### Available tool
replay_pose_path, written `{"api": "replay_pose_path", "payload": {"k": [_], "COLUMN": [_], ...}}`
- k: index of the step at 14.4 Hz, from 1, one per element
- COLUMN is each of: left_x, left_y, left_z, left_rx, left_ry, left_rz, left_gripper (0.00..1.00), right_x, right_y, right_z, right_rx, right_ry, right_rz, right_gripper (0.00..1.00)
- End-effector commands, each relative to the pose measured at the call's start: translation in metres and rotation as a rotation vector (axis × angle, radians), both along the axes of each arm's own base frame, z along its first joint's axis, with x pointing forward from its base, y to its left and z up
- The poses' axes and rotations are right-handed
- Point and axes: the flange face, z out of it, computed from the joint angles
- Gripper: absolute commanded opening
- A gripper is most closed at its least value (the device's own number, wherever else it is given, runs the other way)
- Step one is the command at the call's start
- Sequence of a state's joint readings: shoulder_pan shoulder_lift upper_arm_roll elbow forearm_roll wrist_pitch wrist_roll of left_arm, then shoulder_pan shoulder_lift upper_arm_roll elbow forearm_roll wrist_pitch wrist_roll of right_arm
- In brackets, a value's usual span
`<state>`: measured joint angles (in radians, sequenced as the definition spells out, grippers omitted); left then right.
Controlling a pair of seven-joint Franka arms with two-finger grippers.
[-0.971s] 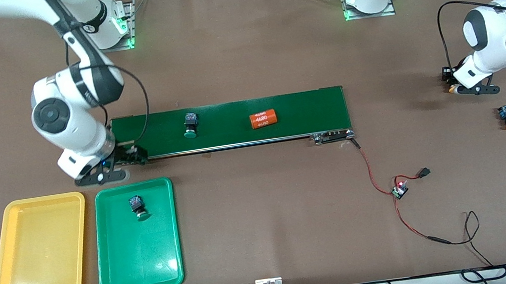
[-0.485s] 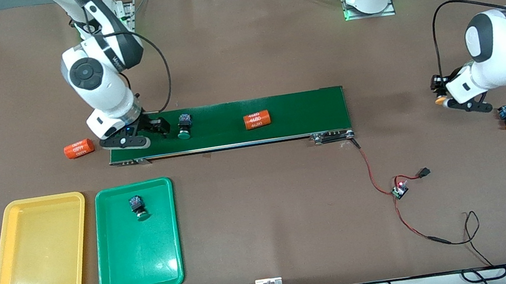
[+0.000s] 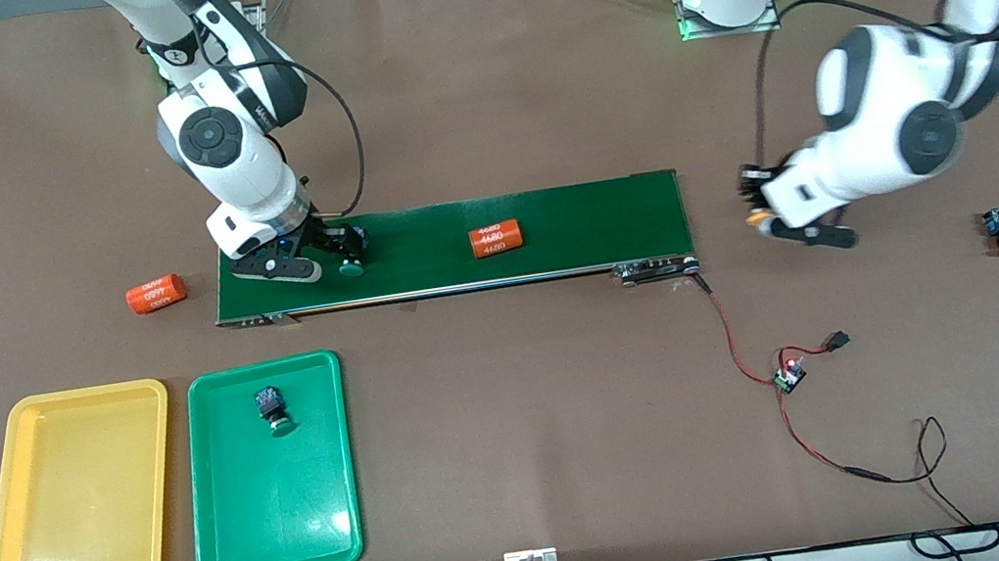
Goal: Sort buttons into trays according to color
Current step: 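Grasp the second green button with the right gripper while the left places the yellow button, then drop the green button into the green tray while the left gripper reaches the last button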
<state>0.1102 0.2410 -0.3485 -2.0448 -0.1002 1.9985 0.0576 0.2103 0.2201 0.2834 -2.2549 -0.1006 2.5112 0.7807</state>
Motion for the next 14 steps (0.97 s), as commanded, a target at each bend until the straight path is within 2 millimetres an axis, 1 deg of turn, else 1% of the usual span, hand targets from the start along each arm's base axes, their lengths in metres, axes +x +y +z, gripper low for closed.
{"api": "replay_pose_path", "payload": {"k": [1, 2, 3, 4, 5, 6, 7, 8, 9, 10, 11, 12, 14], "left_x": [-0.005, -0.012, -0.017, -0.025, -0.030, -0.032, -0.035, -0.035, -0.036, -0.038, -0.037, -0.036, -0.033], "left_y": [-0.072, -0.100, -0.124, -0.145, -0.160, -0.167, -0.174, -0.176, -0.179, -0.181, -0.179, -0.176, -0.170], "left_z": [0.002, -0.001, -0.011, -0.018, -0.026, -0.031, -0.035, -0.038, -0.042, -0.043, -0.041, -0.038, -0.021], "left_rx": [-0.025, -0.041, -0.059, -0.069, -0.079, -0.086, -0.092, -0.096, -0.100, -0.100, -0.100, -0.097, -0.088], "left_ry": [-0.035, -0.045, -0.048, -0.054, -0.065, -0.073, -0.070, -0.072, -0.070, -0.067, -0.068, -0.069, -0.086], "left_rz": [0.052, 0.068, 0.090, 0.102, 0.122, 0.135, 0.132, 0.132, 0.131, 0.128, 0.114, 0.118, 0.126], "left_gripper": [0.15, 0.15, 0.15, 0.15, 0.15, 0.15, 0.16, 0.18, 0.21, 0.39, 0.99, 1.00, 1.00], "right_x": [-0.006, -0.011, -0.012, -0.013, -0.012, -0.012, -0.011, -0.010, -0.010, -0.010, -0.010, -0.009, -0.007], "right_y": [0.007, 0.009, 0.009, 0.009, 0.008, 0.007, 0.004, 0.003, 0.003, 0.003, 0.001, -0.001, -0.004], "right_z": [-0.007, -0.012, -0.016, -0.019, -0.020, -0.022, -0.025, -0.028, -0.028, -0.028, -0.029, -0.028, -0.028], "right_rx": [0.000, -0.003, -0.005, -0.007, -0.009, -0.010, -0.011, -0.009, -0.008, -0.009, -0.011, -0.012, -0.012], "right_ry": [0.000, 0.009, 0.016, 0.022, 0.022, 0.025, 0.029, 0.031, 0.030, 0.033, 0.037, 0.037, 0.037], "right_rz": [0.053, 0.073, 0.084, 0.090, 0.102, 0.123, 0.144, 0.151, 0.151, 0.148, 0.145, 0.142, 0.137], "right_gripper": [1.00, 1.00, 1.00, 0.98, 0.93, 0.89, 0.81, 0.72, 0.56, 0.38, 0.25, 0.15, 0.07]}}
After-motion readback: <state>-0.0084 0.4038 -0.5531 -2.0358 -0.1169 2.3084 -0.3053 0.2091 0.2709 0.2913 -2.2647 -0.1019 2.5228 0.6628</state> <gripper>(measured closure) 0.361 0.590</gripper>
